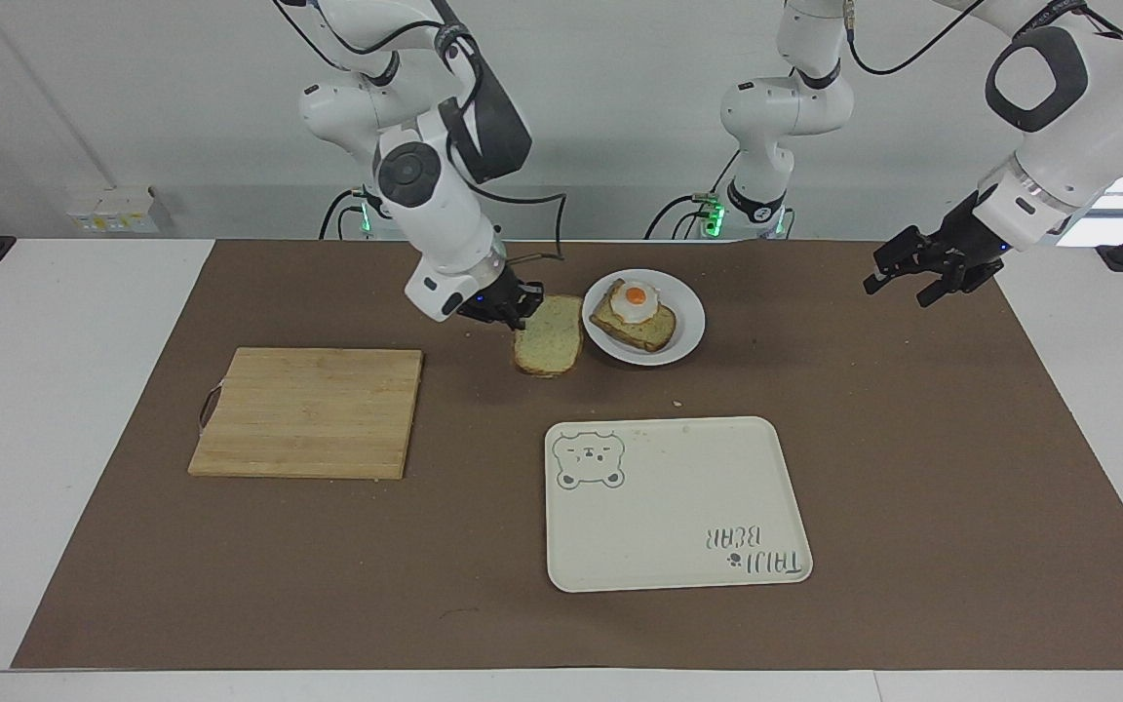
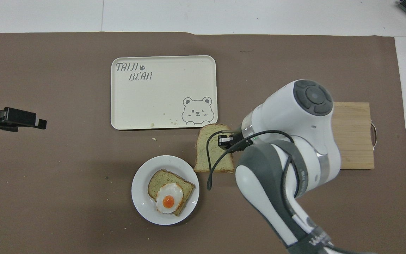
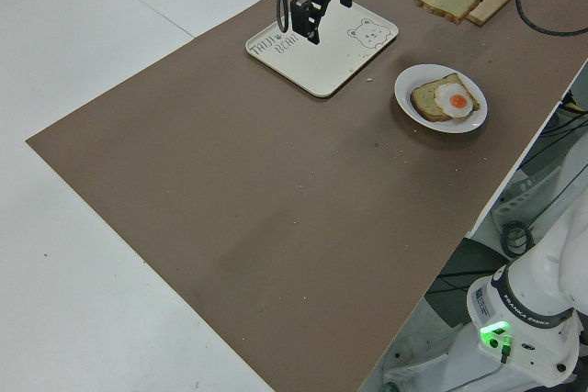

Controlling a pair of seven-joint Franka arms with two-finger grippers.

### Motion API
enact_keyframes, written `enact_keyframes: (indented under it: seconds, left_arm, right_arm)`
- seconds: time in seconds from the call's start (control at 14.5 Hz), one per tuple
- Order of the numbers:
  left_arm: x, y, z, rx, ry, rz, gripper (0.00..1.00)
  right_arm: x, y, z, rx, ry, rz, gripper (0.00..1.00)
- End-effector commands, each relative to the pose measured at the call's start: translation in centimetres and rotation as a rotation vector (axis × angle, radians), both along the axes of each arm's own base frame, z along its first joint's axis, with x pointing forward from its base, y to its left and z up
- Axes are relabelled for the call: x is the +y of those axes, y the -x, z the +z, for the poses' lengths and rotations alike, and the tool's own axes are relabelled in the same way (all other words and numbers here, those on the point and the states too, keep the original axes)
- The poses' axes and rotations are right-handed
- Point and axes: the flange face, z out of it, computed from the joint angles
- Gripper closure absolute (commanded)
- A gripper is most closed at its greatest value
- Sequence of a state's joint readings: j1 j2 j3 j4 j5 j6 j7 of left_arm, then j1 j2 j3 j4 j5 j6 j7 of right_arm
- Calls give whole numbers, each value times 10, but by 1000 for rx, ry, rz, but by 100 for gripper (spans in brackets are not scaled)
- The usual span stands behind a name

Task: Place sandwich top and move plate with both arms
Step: 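Lift the bread slice with the right gripper and carry it over the plate, then lower the bread onto the egg toast and open the right gripper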

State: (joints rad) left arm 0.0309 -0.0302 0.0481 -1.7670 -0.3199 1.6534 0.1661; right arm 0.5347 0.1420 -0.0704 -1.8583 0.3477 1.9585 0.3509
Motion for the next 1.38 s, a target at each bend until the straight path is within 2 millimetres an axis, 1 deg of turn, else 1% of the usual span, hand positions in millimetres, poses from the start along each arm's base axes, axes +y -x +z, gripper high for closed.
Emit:
enact_keyframes:
  seconds: [0.0, 0.21, 0.41, 0.55, 0.62, 0.76, 0.97, 1.11, 1.17, 1.24, 1.31]
  left_arm:
    - [1, 2, 5, -17, -20, -11, 0]
    - [1, 2, 5, -17, -20, -11, 0]
    - [1, 2, 4, -15, -19, -12, 0]
    - [1, 2, 4, -15, -19, -12, 0]
    - [1, 2, 4, -15, -19, -12, 0]
    - [1, 2, 5, -17, -20, -13, 0]
    - [1, 2, 4, -15, -19, -12, 0]
    - [1, 2, 5, -17, -20, -11, 0]
    - [1, 2, 5, -18, -20, -11, 0]
    - [1, 2, 5, -17, -20, -11, 0]
    - [1, 2, 5, -17, -20, -11, 0]
  right_arm:
    - [38, 23, -5, 15, -71, -35, 100]
    - [86, 48, -22, 6, -89, 21, 100]
    - [109, 67, -46, 11, -71, 36, 100]
    - [135, 85, -66, -9, -63, 34, 100]
    - [139, 90, -74, -15, -59, 37, 100]
    - [135, 90, -81, -16, -55, 49, 100]
    - [130, 97, -97, -2, -37, 61, 100]
    - [128, 97, -102, 4, -30, 52, 100]
    - [128, 97, -102, 6, -29, 44, 85]
    - [128, 96, -102, 6, -29, 38, 45]
    - [128, 96, -101, 6, -30, 44, 0]
